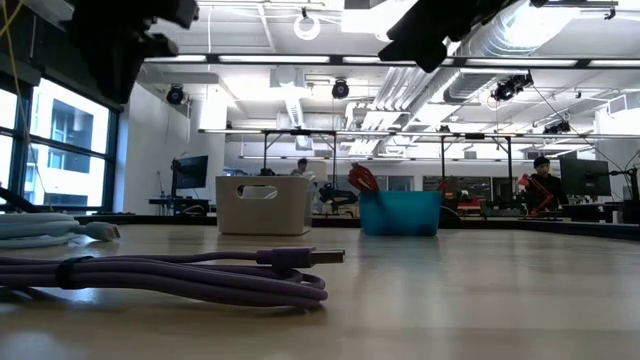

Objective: Pick & Place USB Port
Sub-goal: Put the blue HDMI cable into the gray bin

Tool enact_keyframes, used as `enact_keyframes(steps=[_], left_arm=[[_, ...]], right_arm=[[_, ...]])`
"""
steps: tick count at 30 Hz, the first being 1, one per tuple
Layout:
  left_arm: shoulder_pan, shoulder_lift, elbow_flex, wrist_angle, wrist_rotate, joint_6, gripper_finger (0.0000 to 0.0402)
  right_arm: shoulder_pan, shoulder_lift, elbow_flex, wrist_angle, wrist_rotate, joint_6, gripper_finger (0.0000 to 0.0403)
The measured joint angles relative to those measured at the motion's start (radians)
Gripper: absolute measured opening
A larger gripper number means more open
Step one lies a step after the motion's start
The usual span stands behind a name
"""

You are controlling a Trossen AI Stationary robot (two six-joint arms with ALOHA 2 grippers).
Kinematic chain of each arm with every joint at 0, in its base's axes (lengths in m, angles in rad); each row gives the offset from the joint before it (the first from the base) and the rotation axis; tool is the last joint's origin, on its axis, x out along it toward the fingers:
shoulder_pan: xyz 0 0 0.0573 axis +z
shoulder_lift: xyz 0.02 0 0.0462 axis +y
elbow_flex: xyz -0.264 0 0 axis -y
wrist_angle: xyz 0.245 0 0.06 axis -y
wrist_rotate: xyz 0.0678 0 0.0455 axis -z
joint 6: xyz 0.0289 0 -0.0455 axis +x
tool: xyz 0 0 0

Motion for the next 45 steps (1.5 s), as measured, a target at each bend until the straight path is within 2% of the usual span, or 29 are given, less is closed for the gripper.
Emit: enact_keyframes(steps=[6, 12, 20, 28, 36, 40, 45], left_arm=[[0.000, 0.001, -0.090, 0.065, 0.095, -0.013, 0.0063], [0.000, 0.001, -0.146, 0.151, 0.144, -0.026, 0.0063], [0.000, 0.001, -0.157, 0.150, 0.144, -0.090, 0.0063], [0.000, 0.001, -0.157, 0.145, 0.116, -0.087, 0.0063], [0.000, 0.001, -0.169, 0.142, 0.116, -0.112, 0.0065], [0.000, 0.001, -0.195, 0.143, 0.100, -0.112, 0.0094], [0.000, 0.001, -0.233, 0.144, 0.000, -0.113, 0.0165]], right_arm=[[0.043, 0.000, 0.000, 0.000, -0.001, 0.000, 0.0199], [0.085, 0.000, 0.000, -0.005, 0.000, 0.000, 0.0199], [0.154, 0.000, 0.000, -0.039, 0.091, -0.008, 0.0199], [0.222, 0.001, 0.000, -0.039, 0.098, -0.008, 0.0199], [0.273, 0.001, 0.001, -0.053, 0.181, -0.019, 0.0199], [0.284, 0.001, 0.001, -0.061, 0.186, -0.019, 0.0199], [0.293, 0.001, 0.001, -0.061, 0.187, -0.019, 0.0199]])
